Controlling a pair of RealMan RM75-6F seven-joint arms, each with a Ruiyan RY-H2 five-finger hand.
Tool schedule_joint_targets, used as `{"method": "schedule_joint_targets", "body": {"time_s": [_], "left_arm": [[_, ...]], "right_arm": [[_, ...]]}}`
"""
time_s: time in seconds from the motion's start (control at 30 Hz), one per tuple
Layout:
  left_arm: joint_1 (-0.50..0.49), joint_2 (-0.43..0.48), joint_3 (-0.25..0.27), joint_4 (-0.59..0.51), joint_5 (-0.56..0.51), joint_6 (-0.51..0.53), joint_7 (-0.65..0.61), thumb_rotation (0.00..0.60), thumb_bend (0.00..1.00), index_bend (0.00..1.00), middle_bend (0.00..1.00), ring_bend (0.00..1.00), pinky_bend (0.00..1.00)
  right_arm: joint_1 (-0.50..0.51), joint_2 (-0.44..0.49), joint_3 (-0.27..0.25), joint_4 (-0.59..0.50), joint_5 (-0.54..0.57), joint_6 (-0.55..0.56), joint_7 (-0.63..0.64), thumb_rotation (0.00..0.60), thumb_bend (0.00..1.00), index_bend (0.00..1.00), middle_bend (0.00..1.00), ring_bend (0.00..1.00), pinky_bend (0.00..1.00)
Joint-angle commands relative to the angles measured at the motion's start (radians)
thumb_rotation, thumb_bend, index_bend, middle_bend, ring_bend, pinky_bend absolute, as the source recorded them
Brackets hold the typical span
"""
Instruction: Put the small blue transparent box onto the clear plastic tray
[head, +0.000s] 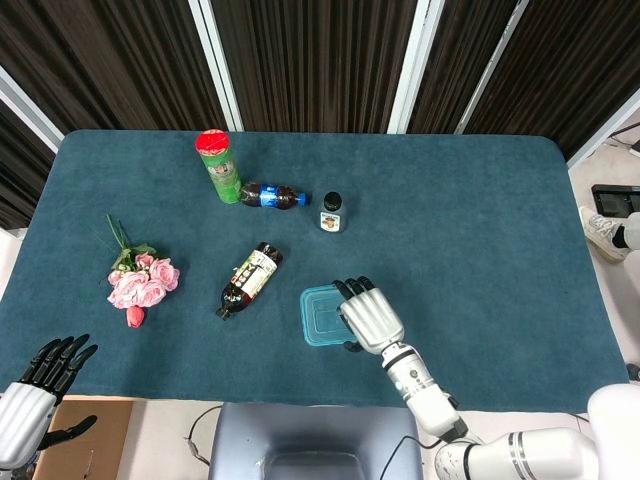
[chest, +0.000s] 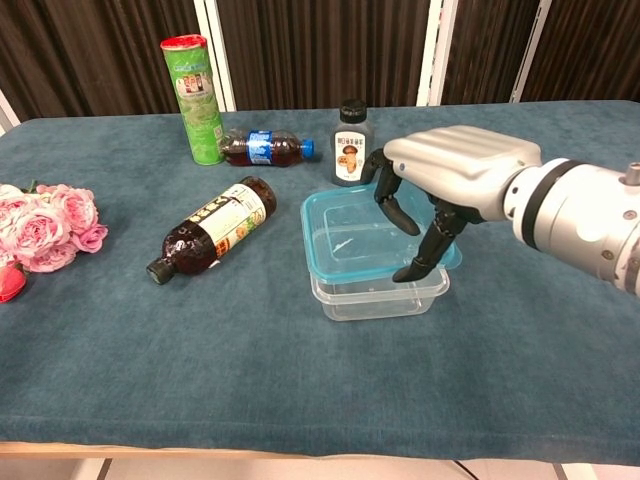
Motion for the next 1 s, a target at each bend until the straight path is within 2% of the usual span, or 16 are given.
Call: {"method": "schedule_joint_targets", "body": {"time_s": [0.03, 0.57, 1.0], "left_arm": [[0.000, 0.000, 0.000, 0.000, 0.000, 0.000, 0.000, 0.600, 0.43, 0.00, 0.02, 0.02, 0.10], [0.000, 0.000, 0.000, 0.000, -0.001, -0.002, 0.000, 0.600, 0.43, 0.00, 0.02, 0.02, 0.10], [-0.002, 0.001, -0.002, -0.001, -0.005, -0.007, -0.002, 0.600, 0.43, 0.00, 0.02, 0.02, 0.10]], "right_arm": [[-0.003, -0.001, 0.001, 0.007, 0.005, -0.005, 0.018, 0.600, 0.30, 0.90, 0.64, 0.43, 0.35], [-0.021, -0.018, 0.006, 0.081, 0.011, -0.038, 0.137, 0.600, 0.30, 0.90, 0.64, 0.43, 0.35], [-0.031, -0.047, -0.010, 0.152, -0.040, -0.059, 0.201, 0.600, 0.30, 0.90, 0.64, 0.43, 0.35]]}}
